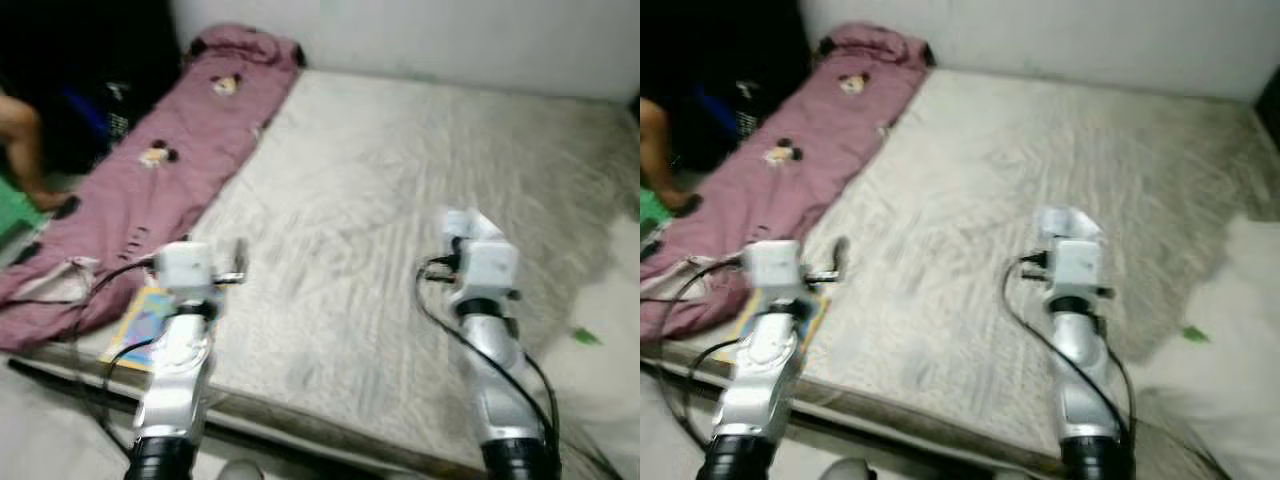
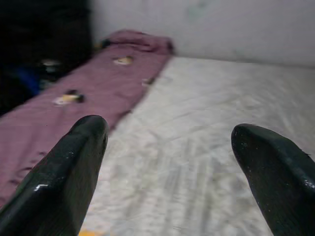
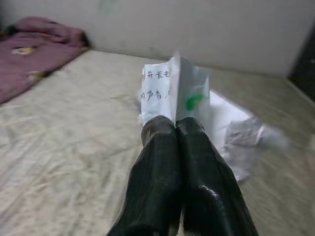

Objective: Clean up the room

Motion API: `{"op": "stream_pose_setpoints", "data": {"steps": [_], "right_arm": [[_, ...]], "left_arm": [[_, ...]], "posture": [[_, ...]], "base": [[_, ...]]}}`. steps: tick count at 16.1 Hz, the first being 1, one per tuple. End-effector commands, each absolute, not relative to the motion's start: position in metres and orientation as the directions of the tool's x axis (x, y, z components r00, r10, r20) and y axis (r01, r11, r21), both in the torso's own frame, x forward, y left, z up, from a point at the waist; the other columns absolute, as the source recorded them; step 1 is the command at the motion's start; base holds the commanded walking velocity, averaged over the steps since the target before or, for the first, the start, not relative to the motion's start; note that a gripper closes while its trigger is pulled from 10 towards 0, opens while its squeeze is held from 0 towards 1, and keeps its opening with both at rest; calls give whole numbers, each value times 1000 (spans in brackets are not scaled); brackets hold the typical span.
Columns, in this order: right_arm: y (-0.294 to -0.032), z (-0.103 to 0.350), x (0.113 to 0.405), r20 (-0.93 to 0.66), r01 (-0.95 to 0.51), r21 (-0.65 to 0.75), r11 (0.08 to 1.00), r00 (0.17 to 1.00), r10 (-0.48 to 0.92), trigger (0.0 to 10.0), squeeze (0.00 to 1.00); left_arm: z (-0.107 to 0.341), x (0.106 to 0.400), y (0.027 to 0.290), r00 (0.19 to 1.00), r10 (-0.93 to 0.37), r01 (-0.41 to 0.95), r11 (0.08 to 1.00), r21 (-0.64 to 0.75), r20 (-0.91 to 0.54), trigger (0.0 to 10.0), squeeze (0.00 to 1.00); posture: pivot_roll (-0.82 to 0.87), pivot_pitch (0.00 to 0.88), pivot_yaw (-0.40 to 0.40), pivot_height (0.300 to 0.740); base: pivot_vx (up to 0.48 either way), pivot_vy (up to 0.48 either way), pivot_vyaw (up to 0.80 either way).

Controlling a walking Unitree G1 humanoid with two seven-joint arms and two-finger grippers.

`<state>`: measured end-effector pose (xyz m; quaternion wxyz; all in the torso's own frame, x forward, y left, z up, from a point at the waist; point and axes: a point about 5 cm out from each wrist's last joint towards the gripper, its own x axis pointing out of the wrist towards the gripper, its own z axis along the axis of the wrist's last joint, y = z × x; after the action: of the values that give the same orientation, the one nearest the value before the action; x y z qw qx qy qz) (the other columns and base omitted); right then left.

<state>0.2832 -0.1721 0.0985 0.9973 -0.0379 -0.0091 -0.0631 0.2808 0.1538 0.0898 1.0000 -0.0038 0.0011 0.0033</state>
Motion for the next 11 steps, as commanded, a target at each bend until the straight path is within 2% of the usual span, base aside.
{"op": "stream_pose_setpoints", "data": {"steps": [1, 6, 11], "right_arm": [[-157, 104, 288, 42, 86, -51, 995, 996, -84, 10000, 0], [-151, 99, 289, 17, 51, -41, 998, 999, -50, 10000, 0], [-148, 98, 290, 11, 37, -39, 999, 999, -37, 10000, 0]], "left_arm": [[84, 275, 170, 998, 53, -53, 999, 6, -26, 10000, 0], [82, 274, 169, 998, 50, -51, 999, -7, -39, 10000, 0], [82, 274, 167, 998, 49, -50, 999, -17, -44, 10000, 0]], "posture": [[27, 0, 20, 740], [32, 0, 9, 740], [29, 0, 9, 740]], "base": [[0, 0, 0], [0, 0, 0], [0, 451, 0]]}}
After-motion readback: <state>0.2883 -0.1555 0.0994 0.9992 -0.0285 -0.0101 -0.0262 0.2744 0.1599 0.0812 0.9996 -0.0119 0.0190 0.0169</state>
